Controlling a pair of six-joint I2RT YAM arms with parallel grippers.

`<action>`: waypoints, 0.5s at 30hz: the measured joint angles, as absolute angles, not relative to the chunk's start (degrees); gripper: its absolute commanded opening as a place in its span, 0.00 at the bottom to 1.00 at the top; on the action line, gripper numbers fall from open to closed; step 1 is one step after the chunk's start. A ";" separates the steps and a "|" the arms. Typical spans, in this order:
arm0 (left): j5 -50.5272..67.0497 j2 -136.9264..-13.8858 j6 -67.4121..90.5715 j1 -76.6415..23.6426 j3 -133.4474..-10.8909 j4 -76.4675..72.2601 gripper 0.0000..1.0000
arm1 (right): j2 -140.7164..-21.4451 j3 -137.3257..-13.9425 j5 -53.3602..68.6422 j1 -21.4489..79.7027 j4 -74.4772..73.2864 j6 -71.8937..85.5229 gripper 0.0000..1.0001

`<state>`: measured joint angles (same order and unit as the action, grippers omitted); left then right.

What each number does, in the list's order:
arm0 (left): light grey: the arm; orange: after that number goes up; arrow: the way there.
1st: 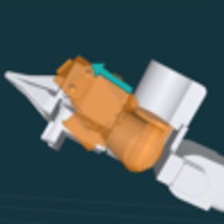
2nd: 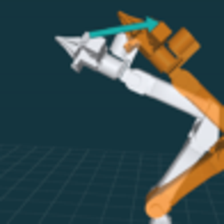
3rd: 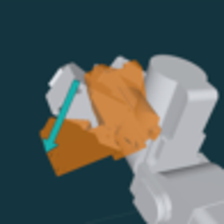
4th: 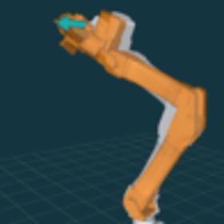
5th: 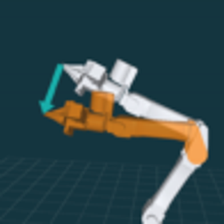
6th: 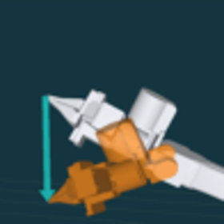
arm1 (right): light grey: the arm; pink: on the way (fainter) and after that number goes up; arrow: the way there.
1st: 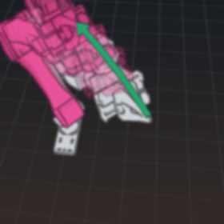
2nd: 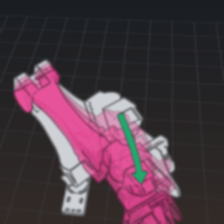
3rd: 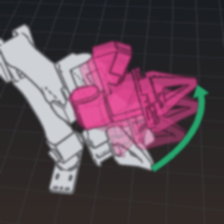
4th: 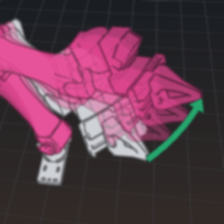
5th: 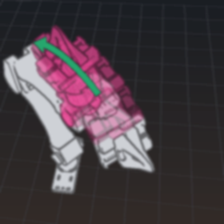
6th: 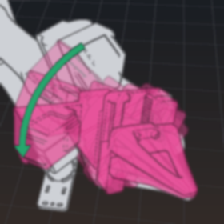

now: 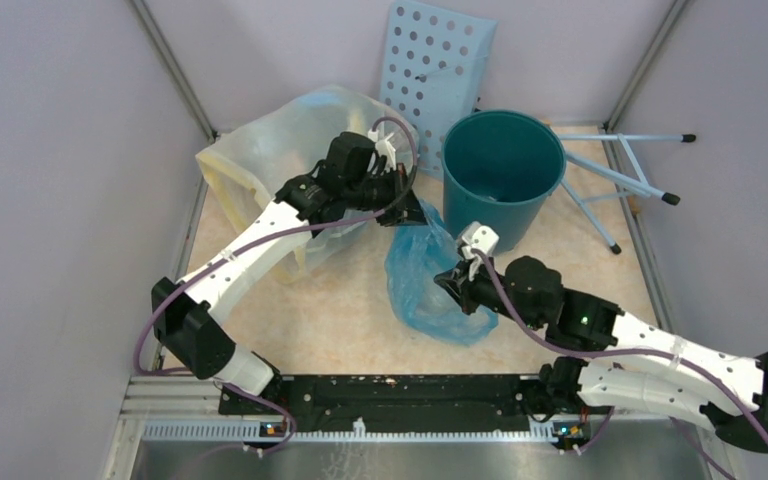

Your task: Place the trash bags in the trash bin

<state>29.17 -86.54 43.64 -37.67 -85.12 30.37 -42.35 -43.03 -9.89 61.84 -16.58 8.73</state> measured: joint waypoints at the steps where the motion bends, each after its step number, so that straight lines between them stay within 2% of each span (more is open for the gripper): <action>1: 29.12 -86.54 43.70 -37.67 -84.90 30.37 0.00 | -43.20 -42.76 -10.55 62.96 -15.09 7.75 0.00; 9: 28.64 -86.54 43.86 -37.56 -84.34 30.46 0.00 | -44.77 -40.34 -13.58 65.73 -9.32 3.40 0.00; 15: 28.71 -86.46 43.86 -37.12 -83.48 30.44 0.00 | -47.62 -33.12 -16.34 65.98 -1.37 0.95 0.00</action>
